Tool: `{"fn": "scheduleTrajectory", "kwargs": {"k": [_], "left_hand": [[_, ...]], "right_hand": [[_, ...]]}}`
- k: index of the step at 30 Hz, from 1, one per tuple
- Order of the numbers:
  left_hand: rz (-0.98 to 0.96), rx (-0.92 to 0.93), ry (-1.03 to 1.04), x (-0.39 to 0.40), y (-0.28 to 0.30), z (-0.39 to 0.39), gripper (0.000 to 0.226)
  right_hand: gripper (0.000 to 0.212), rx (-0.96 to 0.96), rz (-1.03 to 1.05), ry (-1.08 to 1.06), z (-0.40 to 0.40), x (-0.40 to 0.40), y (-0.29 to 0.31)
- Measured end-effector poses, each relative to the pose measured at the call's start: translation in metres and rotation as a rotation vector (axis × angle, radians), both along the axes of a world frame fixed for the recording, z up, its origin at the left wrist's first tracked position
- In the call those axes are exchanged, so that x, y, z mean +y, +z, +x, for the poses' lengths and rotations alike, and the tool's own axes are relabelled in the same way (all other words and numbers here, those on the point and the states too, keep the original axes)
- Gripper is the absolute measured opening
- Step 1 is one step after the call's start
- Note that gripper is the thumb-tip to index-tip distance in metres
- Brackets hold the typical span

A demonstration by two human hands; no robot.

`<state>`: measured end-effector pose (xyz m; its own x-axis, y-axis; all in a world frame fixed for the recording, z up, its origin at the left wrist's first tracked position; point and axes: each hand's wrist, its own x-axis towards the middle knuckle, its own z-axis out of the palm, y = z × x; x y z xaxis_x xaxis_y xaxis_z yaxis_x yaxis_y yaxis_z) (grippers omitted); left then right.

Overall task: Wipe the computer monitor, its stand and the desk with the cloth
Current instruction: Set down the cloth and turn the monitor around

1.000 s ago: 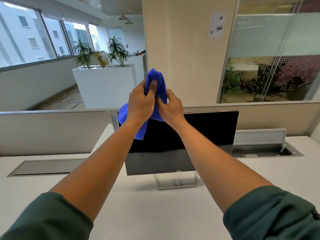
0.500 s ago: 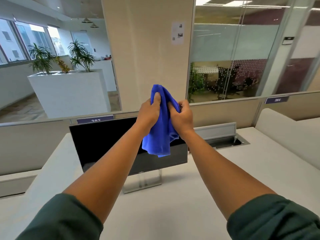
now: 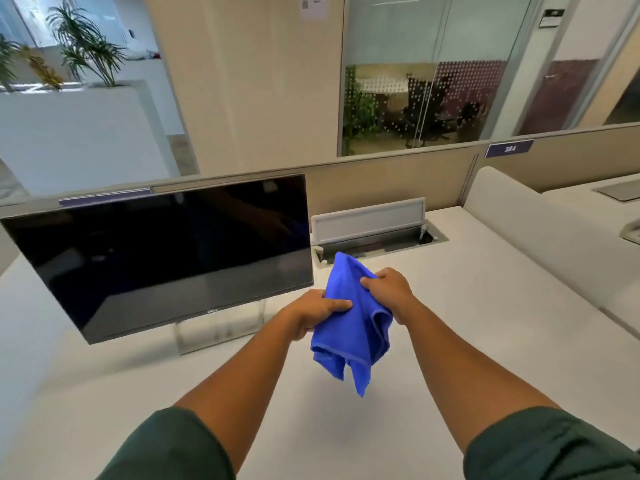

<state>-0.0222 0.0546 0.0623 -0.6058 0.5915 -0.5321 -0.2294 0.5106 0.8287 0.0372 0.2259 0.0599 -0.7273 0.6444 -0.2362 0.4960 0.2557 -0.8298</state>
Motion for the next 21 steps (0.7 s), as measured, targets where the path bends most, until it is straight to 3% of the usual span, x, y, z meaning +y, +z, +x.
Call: {"fn": "scheduleTrajectory", "kwargs": {"k": [4, 8, 12, 16, 21], "left_hand": [[-0.083, -0.028, 0.033, 0.022, -0.046, 0.021, 0.038], [-0.128, -0.064, 0.058, 0.038, -0.073, 0.039, 0.037], [-0.164, -0.063, 0.075, 0.052, -0.088, 0.052, 0.039], [-0.225, 0.05, 0.1, 0.052, -0.097, 0.055, 0.044], [-0.235, 0.284, 0.201, 0.038, -0.092, 0.045, 0.048]], "right_hand": [[0.019, -0.205, 0.005, 0.081, 0.02, 0.024, -0.035], [0.013, -0.279, 0.045, 0.114, 0.033, 0.041, -0.059], [0.023, -0.365, 0.123, 0.142, 0.042, 0.051, -0.074], [0.03, -0.402, 0.233, 0.166, 0.043, 0.052, -0.078], [0.029, -0.258, 0.307, 0.204, 0.023, 0.035, -0.071]]}}
